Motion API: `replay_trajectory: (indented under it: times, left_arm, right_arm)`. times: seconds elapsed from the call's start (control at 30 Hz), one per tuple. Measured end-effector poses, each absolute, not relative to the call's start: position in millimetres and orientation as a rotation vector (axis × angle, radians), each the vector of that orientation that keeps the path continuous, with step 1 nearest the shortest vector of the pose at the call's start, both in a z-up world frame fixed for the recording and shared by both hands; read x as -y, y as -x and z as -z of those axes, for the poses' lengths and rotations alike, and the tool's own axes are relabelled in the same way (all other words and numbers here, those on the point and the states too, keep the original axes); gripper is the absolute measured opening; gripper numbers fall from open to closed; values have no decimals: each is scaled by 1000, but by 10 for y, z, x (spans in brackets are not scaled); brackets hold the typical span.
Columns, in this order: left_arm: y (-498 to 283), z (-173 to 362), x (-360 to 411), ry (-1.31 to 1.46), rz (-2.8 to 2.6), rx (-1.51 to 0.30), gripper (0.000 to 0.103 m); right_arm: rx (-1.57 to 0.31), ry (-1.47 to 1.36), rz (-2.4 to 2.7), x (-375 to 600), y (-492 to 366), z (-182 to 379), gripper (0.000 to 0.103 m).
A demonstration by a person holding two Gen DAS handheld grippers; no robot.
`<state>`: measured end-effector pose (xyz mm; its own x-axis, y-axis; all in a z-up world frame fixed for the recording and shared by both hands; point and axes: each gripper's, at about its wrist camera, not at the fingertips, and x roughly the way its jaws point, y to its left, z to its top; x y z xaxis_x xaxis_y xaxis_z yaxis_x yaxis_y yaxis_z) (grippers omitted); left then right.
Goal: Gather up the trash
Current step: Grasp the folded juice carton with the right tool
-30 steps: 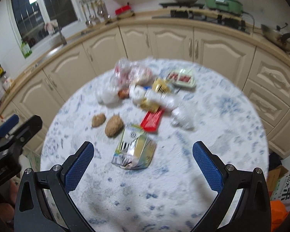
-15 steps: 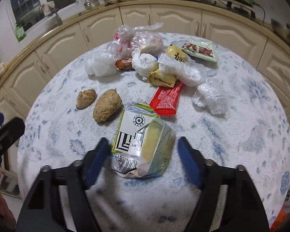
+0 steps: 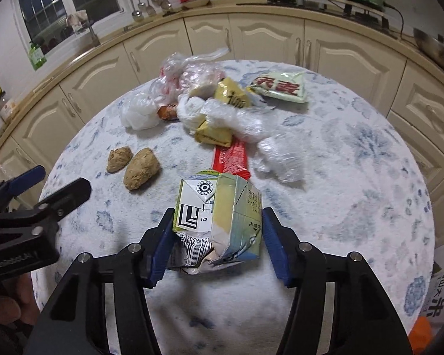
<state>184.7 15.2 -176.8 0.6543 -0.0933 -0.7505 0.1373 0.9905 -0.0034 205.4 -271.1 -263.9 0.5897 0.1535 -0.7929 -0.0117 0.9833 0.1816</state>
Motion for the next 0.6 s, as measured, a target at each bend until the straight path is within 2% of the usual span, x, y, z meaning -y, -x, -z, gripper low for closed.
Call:
replay_trajectory:
  times: [0.23,0.5,0.6]
  left_arm:
    - [-2116,1965,62,-60,162,-873,102]
    - [-2322,2269,358,-103,227,-912,83]
    - [-2374,2348,437,-147,223,-894,83]
  right_arm:
    - [-944,-170,-88,2885,-2013,2664,58]
    - [-967,-147,-86,2933,-2073,2755,59]
    - [-957,-149,-91,2913,-2102,2783,63]
